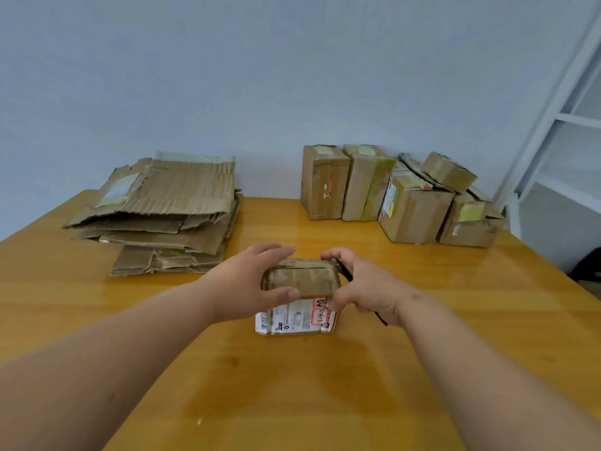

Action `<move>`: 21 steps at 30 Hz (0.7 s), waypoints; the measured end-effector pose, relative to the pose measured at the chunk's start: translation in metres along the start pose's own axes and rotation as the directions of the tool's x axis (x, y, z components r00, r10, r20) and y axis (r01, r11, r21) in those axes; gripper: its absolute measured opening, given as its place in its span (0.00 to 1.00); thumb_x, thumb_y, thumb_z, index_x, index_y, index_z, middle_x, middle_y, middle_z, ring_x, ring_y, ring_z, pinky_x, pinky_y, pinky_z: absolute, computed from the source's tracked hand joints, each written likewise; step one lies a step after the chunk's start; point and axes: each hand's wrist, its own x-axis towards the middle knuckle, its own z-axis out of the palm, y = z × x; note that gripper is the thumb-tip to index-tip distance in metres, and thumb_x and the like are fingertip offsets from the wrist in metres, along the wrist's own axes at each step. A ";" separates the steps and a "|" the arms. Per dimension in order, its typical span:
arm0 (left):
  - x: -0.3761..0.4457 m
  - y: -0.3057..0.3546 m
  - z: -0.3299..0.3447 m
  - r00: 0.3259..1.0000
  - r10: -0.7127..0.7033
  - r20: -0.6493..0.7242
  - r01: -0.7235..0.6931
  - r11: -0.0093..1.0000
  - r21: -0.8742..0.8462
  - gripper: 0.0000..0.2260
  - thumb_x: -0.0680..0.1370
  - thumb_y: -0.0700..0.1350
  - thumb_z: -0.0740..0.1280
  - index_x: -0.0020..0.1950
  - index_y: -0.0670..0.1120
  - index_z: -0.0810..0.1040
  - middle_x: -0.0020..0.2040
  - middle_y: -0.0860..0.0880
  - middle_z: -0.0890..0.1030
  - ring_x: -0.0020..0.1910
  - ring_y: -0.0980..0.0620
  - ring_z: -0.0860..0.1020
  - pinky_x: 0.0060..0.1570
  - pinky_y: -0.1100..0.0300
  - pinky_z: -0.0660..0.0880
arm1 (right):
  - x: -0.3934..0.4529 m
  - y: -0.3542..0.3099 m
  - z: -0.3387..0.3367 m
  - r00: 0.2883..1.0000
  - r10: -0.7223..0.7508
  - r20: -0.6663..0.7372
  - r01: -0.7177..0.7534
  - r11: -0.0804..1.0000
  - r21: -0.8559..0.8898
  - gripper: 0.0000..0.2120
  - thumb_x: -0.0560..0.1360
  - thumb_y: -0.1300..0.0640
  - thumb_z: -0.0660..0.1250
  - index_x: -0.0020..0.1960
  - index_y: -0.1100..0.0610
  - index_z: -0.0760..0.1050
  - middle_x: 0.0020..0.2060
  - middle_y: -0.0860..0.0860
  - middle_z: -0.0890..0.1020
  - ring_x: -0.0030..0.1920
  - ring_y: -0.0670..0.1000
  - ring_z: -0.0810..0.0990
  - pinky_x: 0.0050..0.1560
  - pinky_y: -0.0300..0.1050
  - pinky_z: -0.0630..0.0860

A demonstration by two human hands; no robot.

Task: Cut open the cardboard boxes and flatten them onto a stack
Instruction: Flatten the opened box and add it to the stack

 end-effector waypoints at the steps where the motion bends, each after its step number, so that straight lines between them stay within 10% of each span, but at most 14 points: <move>1: -0.008 0.001 0.000 1.000 0.000 0.000 0.000 1.000 0.029 0.37 0.72 0.68 0.65 0.78 0.61 0.58 0.76 0.60 0.59 0.72 0.55 0.64 0.68 0.55 0.68 | -0.004 0.000 0.004 1.000 -0.018 -0.015 0.018 1.000 0.014 0.40 0.67 0.70 0.73 0.73 0.47 0.65 0.64 0.49 0.74 0.40 0.39 0.70 0.24 0.27 0.66; 6: -0.029 0.007 0.002 0.995 0.010 -0.098 0.012 0.974 0.224 0.33 0.76 0.64 0.65 0.78 0.56 0.60 0.72 0.57 0.62 0.72 0.55 0.57 0.71 0.55 0.61 | -0.024 0.008 0.023 0.993 -0.032 -0.113 0.050 0.986 0.162 0.38 0.70 0.67 0.74 0.74 0.46 0.66 0.65 0.46 0.78 0.27 0.33 0.72 0.21 0.28 0.64; 15: -0.040 0.014 -0.003 0.999 0.015 0.033 -0.025 0.935 0.354 0.31 0.78 0.60 0.65 0.78 0.57 0.58 0.77 0.56 0.58 0.74 0.51 0.59 0.71 0.53 0.62 | -0.057 0.009 0.045 0.986 -0.033 -0.162 0.063 0.982 0.181 0.23 0.72 0.57 0.76 0.64 0.46 0.74 0.57 0.38 0.79 0.53 0.35 0.76 0.40 0.34 0.68; 21: -0.047 0.009 0.005 0.998 -0.060 -0.002 0.060 0.994 0.089 0.28 0.79 0.56 0.65 0.78 0.59 0.60 0.78 0.62 0.55 0.73 0.54 0.64 0.67 0.59 0.65 | -0.062 0.016 0.055 0.972 -0.036 -0.233 0.054 0.996 0.068 0.31 0.74 0.55 0.74 0.74 0.47 0.67 0.69 0.46 0.74 0.69 0.48 0.70 0.56 0.36 0.68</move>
